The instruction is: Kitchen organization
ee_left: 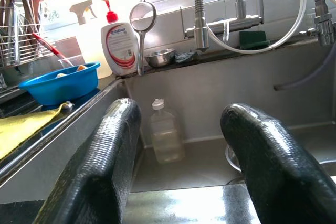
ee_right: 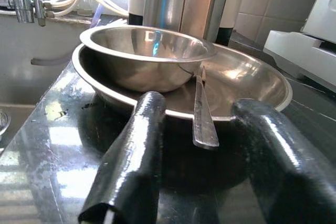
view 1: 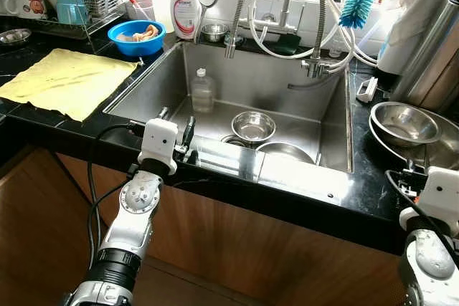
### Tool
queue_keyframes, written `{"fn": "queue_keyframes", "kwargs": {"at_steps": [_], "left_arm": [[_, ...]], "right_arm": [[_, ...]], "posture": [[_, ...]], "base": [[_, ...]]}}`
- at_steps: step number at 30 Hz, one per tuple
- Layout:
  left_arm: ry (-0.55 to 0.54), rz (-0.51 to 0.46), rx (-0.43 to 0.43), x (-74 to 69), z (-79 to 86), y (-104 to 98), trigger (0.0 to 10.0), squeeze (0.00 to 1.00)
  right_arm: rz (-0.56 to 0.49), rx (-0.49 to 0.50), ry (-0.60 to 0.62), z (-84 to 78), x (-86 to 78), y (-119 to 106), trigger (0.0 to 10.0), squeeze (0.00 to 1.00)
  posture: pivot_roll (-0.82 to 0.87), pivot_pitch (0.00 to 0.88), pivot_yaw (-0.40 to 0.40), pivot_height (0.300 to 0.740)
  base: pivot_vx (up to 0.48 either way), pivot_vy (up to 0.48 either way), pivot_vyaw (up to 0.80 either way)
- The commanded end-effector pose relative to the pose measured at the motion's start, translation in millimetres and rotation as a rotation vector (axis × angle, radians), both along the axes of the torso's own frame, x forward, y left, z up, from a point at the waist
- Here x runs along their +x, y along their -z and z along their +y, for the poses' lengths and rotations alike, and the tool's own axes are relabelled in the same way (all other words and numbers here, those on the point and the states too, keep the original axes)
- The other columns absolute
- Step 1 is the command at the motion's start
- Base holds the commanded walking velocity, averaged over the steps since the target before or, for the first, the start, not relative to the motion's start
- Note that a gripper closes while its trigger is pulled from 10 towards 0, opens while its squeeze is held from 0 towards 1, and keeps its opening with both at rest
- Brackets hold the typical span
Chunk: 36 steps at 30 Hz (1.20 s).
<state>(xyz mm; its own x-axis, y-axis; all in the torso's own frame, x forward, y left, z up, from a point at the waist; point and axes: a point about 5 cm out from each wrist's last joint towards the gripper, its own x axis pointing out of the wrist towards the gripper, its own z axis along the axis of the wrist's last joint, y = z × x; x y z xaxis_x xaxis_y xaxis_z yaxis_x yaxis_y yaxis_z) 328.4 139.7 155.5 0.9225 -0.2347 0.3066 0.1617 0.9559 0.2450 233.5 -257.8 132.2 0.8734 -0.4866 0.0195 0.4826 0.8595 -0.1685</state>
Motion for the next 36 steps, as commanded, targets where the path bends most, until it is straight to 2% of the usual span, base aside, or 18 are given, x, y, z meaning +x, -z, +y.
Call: {"fn": "queue_keyframes", "kwargs": {"at_steps": [1, 23, 29, 30, 31, 32, 33, 34, 36], "left_arm": [[-0.003, -0.008, 0.01, 1.1, 2.0, -2.3, 10.0, 0.0], [-0.005, -0.008, 0.014, 1.2, 3.5, -2.9, 10.0, 0.0], [-0.005, -0.011, 0.013, 1.1, 3.3, -3.2, 10.0, 0.0], [-0.005, -0.012, 0.013, 1.2, 3.1, -3.4, 10.0, 0.0], [-0.005, -0.012, 0.013, 1.3, 2.9, -3.4, 10.0, 0.0], [-0.006, -0.012, 0.013, 1.6, 3.4, -3.7, 10.0, 0.0], [-0.007, -0.012, 0.012, 1.7, 3.6, -3.8, 10.0, 0.0], [-0.007, -0.012, 0.012, 1.7, 3.6, -3.8, 10.0, 0.0], [-0.007, -0.012, 0.012, 1.7, 3.5, -3.8, 10.0, 0.0]], "right_arm": [[0.002, 0.019, 0.014, -2.2, 0.9, 0.6, 0.0, 0.0], [-0.013, 0.023, 0.029, -3.4, 3.6, -2.3, 0.0, 0.0], [-0.047, -0.01, 0.057, -5.4, 5.1, -9.5, 0.0, 0.0], [-0.06, -0.021, 0.064, -5.9, 5.7, -12.7, 1.4, 0.0], [-0.069, -0.028, 0.071, -6.6, 5.9, -15.0, 1.4, 0.0], [-0.08, -0.035, 0.08, -7.3, 6.3, -18.1, 7.2, 0.0], [-0.083, -0.037, 0.082, -7.5, 6.5, -19.1, 7.2, 0.0], [-0.091, -0.05, 0.082, -7.3, 6.9, -21.2, 10.0, 0.0], [-0.1, -0.075, 0.09, -7.2, 6.7, -23.5, 10.0, 0.0]], "posture": [[0.03, 0.0, -0.033, 0.74], [0.03, 0.0, -0.031, 0.74], [0.03, 0.0, -0.032, 0.74], [0.03, 0.0, -0.034, 0.74], [0.03, 0.0, -0.034, 0.74], [0.04, 0.0, -0.034, 0.74], [0.04, 0.0, -0.034, 0.74], [0.04, 0.0, -0.034, 0.74], [0.04, 0.0, -0.034, 0.74]], "base": [[0.0, 0.0, 0.0], [0.0, 0.0, 0.0], [0.0, 0.0, 0.0], [0.0, 0.0, 0.0], [0.0, 0.0, 0.0], [0.0, 0.0, 0.0], [0.0, 0.0, 0.0], [0.0, 0.0, 0.0], [0.0, 0.0, 0.0]]}}
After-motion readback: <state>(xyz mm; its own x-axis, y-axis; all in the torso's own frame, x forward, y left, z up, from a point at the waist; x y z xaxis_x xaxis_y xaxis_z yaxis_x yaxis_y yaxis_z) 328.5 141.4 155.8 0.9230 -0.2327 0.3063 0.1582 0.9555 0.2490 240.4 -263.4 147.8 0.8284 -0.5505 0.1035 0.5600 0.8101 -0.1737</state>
